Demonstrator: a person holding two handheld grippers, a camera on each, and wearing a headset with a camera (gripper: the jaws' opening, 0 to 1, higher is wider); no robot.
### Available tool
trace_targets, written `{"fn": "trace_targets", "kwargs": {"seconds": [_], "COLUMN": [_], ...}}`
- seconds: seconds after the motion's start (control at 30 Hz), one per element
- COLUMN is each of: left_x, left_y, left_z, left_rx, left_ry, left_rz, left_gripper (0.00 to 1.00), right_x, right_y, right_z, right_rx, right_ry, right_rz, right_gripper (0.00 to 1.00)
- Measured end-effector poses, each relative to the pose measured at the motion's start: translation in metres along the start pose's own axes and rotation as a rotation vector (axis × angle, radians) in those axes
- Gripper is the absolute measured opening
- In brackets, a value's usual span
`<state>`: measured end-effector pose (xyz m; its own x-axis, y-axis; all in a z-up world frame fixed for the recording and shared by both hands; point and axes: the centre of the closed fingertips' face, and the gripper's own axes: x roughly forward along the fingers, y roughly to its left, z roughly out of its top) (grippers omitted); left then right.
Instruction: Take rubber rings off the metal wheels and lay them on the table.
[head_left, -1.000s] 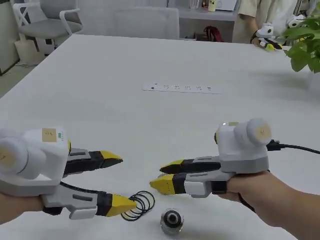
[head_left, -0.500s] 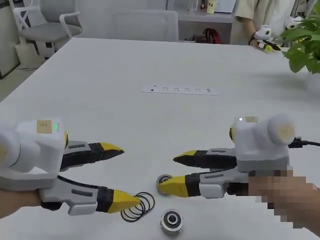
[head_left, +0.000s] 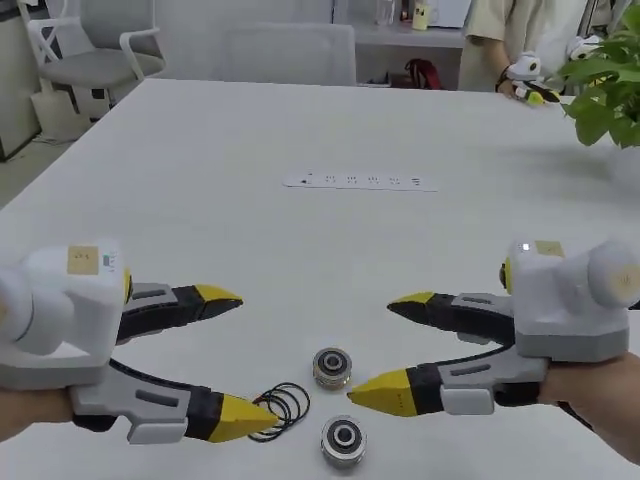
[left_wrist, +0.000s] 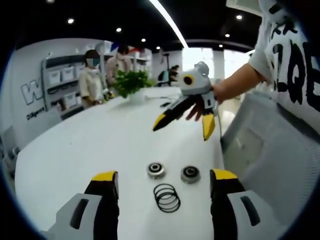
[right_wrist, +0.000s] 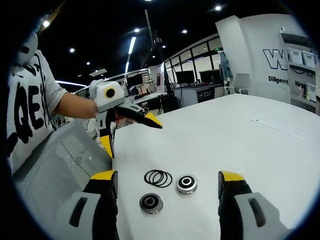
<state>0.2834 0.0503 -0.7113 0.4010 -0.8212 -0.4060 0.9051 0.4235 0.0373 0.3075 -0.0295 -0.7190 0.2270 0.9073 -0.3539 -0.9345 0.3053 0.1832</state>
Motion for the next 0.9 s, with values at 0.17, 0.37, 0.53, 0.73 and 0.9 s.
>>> {"fn": "trace_targets", "kwargs": {"seconds": [0.17, 0.37, 0.53, 0.73, 0.9], "left_x": [-0.004, -0.007, -0.009, -0.013, -0.017], "left_y": [0.0, 0.0, 0.001, 0.003, 0.003], "left_z": [-0.003, -0.005, -0.007, -0.01, -0.013], "left_rx": [-0.004, 0.003, -0.001, -0.003, -0.004], "left_ry": [0.002, 0.003, 0.005, 0.01, 0.013], "left_rz": [0.013, 0.028, 0.039, 0.064, 0.07], "left_gripper": [0.79, 0.84, 0.88, 0.94, 0.98], "right_x": [-0.006, -0.013, -0.019, -0.027, -0.033], "right_y": [0.002, 0.002, 0.003, 0.001, -0.001], "right_z": [-0.007, -0.019, -0.025, -0.034, -0.04], "right_rx": [-0.033, -0.068, -0.085, -0.11, -0.126], "right_ry": [0.021, 0.053, 0.072, 0.099, 0.116], "right_rz": [-0.011, -0.019, -0.03, -0.048, -0.062], "right_gripper": [0.85, 0.91, 0.94, 0.98, 1.0]}}
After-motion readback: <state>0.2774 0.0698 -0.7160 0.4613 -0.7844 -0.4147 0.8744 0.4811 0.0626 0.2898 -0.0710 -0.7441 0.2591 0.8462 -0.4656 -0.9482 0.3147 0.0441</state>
